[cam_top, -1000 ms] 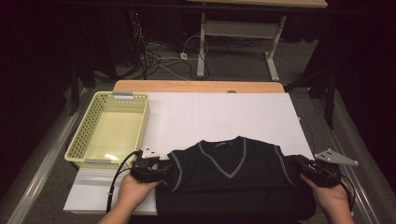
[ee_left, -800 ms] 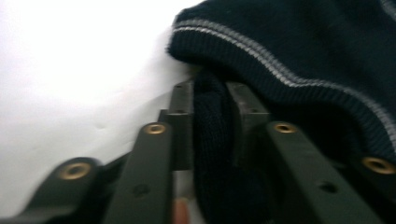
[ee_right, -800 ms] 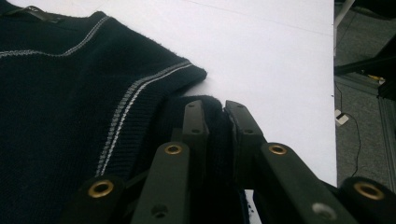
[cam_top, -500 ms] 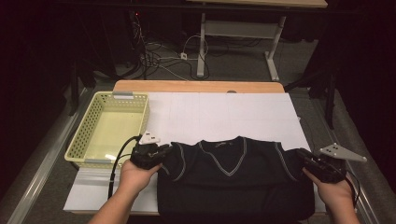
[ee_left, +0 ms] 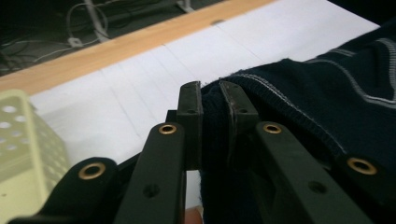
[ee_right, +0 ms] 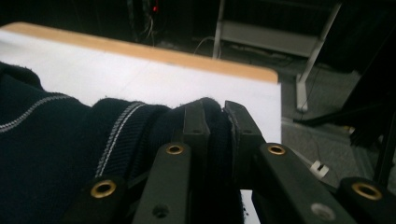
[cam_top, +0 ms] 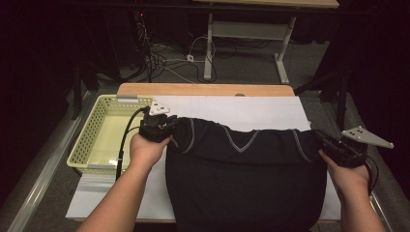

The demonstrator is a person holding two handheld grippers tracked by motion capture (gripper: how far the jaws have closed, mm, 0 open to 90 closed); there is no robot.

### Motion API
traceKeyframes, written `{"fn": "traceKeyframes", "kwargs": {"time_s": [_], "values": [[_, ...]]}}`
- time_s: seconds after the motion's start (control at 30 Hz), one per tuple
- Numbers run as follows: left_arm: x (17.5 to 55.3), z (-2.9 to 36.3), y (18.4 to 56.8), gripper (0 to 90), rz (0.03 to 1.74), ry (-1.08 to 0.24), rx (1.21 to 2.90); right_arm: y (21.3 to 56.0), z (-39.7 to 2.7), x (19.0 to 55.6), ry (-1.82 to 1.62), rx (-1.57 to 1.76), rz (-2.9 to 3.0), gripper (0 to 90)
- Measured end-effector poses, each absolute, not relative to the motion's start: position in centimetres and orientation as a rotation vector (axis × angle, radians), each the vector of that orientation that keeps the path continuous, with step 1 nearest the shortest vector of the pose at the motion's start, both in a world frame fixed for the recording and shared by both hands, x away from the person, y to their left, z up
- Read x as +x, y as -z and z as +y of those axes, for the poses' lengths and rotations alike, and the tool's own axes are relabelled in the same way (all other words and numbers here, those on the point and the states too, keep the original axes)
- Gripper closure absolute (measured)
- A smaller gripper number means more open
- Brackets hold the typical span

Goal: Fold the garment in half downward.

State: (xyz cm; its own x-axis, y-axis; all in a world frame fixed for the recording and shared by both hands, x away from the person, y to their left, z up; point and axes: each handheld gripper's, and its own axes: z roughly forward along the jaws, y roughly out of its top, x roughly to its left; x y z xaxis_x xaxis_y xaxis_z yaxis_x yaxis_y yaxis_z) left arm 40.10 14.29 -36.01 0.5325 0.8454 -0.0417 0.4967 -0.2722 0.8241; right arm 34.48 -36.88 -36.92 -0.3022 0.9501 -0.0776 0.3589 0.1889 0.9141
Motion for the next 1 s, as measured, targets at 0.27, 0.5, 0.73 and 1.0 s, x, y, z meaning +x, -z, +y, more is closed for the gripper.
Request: {"fn": "traceKeyframes", "kwargs": {"time_s": [0.27, 0.5, 0.73, 1.0], "values": [[42.6, 13.7, 38.9, 75.2, 1.157, -0.556, 1.961, 38.4, -37.9, 37.3, -1.083, 1.274, 1.769, 79.2], [43.3, 13.0, 42.7, 41.7, 1.241, -0.37, 1.955, 43.7, -38.3, 38.6, -1.047, 1.398, 1.871, 59.3], [43.0, 11.4, 43.6, 41.6, 1.175, -0.306, 2.006, 44.0, -36.9, 38.3, -1.055, 1.345, 1.931, 60.5], [44.1, 9.8, 45.9, 47.8, 1.228, -0.231, 2.036, 44.8, -34.9, 39.7, -1.051, 1.376, 1.98, 54.0]]}}
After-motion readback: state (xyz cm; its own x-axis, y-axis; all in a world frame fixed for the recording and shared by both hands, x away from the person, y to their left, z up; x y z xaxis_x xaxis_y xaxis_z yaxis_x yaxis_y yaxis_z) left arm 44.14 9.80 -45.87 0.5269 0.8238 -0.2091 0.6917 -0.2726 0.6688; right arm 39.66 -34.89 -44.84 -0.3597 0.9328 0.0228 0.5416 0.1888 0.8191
